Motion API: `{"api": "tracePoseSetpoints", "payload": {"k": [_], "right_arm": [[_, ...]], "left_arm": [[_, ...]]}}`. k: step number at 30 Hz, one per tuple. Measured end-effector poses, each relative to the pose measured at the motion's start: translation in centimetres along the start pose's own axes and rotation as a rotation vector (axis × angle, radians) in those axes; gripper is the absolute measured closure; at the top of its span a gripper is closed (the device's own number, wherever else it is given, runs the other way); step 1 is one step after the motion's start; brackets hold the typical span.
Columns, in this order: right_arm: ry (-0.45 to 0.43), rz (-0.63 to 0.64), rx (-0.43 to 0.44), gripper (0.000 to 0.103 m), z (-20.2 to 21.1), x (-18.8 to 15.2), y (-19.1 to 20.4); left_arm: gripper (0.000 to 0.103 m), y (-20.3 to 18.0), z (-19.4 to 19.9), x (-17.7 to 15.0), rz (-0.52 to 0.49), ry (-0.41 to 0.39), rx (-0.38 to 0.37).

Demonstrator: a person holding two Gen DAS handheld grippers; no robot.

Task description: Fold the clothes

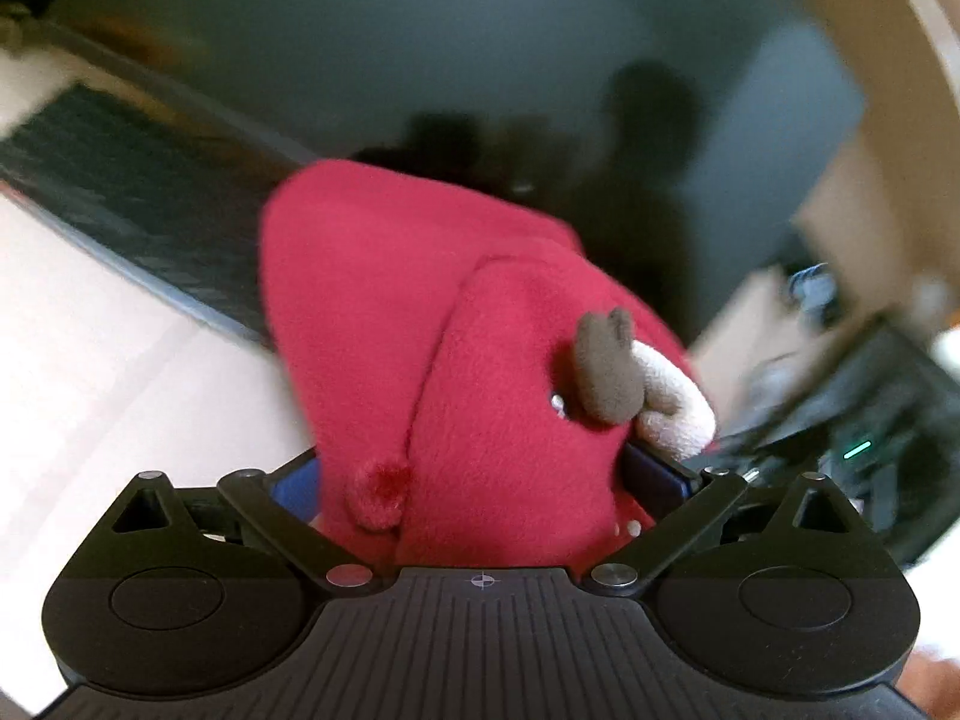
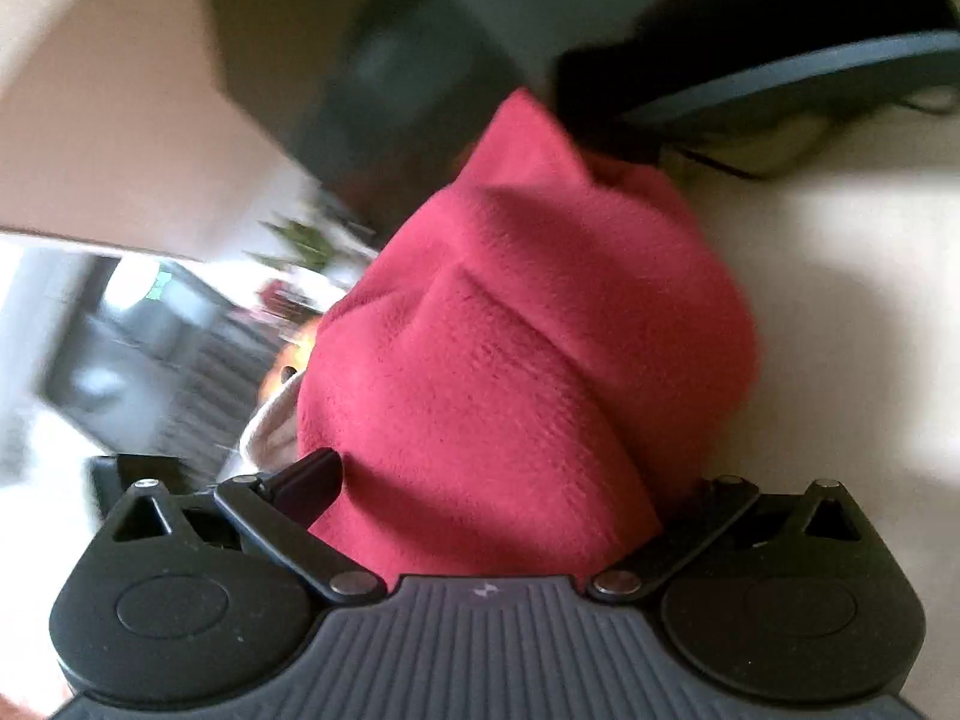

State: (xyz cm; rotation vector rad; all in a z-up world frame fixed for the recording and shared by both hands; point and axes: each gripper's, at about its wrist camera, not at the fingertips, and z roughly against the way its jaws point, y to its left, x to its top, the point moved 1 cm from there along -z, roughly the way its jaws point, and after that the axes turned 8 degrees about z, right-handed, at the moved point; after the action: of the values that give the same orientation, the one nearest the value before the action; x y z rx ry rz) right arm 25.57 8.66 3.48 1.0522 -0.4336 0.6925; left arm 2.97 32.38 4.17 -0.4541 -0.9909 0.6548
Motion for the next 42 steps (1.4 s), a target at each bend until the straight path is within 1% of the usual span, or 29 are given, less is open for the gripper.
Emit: {"api": "tracePoseSetpoints", "payload": {"k": [1, 2, 4, 6, 8, 10, 11, 13, 15, 16, 18, 19, 21, 24, 28, 29, 31, 34, 35, 38, 42], "right_arm": [[-0.006, 0.035, -0.038, 0.0, 0.5, -0.6, 0.0], [-0.021, 0.05, -0.058, 0.0, 1.6, -1.2, 0.1], [-0.049, 0.08, -0.099, 0.0, 4.0, -2.5, 0.3], [-0.061, 0.132, -0.177, 0.0, 7.0, -4.2, 1.3], [-0.057, 0.235, -0.249, 0.0, 9.2, -5.5, 2.9], [-0.035, 0.371, -0.289, 0.0, 10.7, -7.8, 4.7], [-0.02, 0.422, -0.299, 0.0, 9.9, -8.4, 6.0], [0.028, 0.516, -0.327, 0.0, 8.1, -9.7, 8.0], [0.109, 0.597, -0.465, 0.0, 5.3, -11.1, 8.6], [0.13, 0.645, -0.524, 0.0, 4.5, -12.3, 8.8], [0.106, 0.658, -0.544, 0.0, 3.9, -12.9, 9.2], [0.095, 0.633, -0.542, 0.0, 4.1, -12.7, 9.4], [0.055, 0.604, -0.516, 0.0, 5.6, -12.9, 9.4], [-0.029, 0.569, -0.481, 0.0, 8.7, -13.7, 10.6], [-0.136, 0.547, -0.5, 0.0, 12.7, -16.4, 11.8], [-0.165, 0.543, -0.495, 0.0, 13.3, -17.5, 12.1], [-0.196, 0.558, -0.502, 0.0, 13.5, -18.9, 12.6], [-0.2, 0.604, -0.55, 0.0, 13.6, -22.6, 13.3], [-0.189, 0.608, -0.561, 0.0, 13.3, -23.4, 13.4], [-0.145, 0.627, -0.555, 0.0, 13.2, -25.4, 13.1], [-0.161, 0.616, -0.554, 0.0, 13.6, -26.1, 12.6]], "left_arm": [[0.002, 0.8, 0.1, -0.4, -0.006, 0.0, 0.045], [0.002, 1.2, 0.8, -1.3, -0.012, -0.012, 0.064], [0.002, 1.2, 2.6, -3.3, -0.011, -0.037, 0.076], [0.002, 0.5, 4.3, -5.8, -0.008, -0.027, 0.082], [0.002, -0.7, 5.3, -7.9, -0.052, -0.013, 0.108], [0.002, -1.8, 5.7, -9.9, -0.119, -0.003, 0.146], [0.002, -2.1, 5.6, -10.7, -0.143, 0.004, 0.165], [0.002, -2.0, 4.4, -11.8, -0.144, 0.031, 0.228], [0.002, -1.9, 3.2, -12.8, -0.157, 0.053, 0.287], [0.002, -2.1, 2.9, -13.2, -0.185, 0.049, 0.312], [0.002, -3.0, 2.3, -13.9, -0.263, 0.046, 0.358], [0.002, -3.3, 2.5, -14.0, -0.268, 0.037, 0.363], [0.002, -3.9, 3.5, -14.1, -0.257, 0.009, 0.348], [0.002, -5.1, 5.7, -15.1, -0.245, -0.072, 0.336], [0.002, -7.7, 8.5, -18.1, -0.257, -0.164, 0.347], [0.001, -8.4, 9.1, -19.3, -0.271, -0.186, 0.358], [0.0, -9.6, 9.8, -21.3, -0.312, -0.227, 0.386], [0.0, -10.2, 10.4, -24.4, -0.341, -0.289, 0.422], [0.0, -10.3, 10.6, -25.3, -0.348, -0.307, 0.433], [0.0, -9.9, 10.6, -26.6, -0.319, -0.297, 0.433], [0.0, -9.8, 10.5, -28.0, -0.298, -0.288, 0.445]]}}
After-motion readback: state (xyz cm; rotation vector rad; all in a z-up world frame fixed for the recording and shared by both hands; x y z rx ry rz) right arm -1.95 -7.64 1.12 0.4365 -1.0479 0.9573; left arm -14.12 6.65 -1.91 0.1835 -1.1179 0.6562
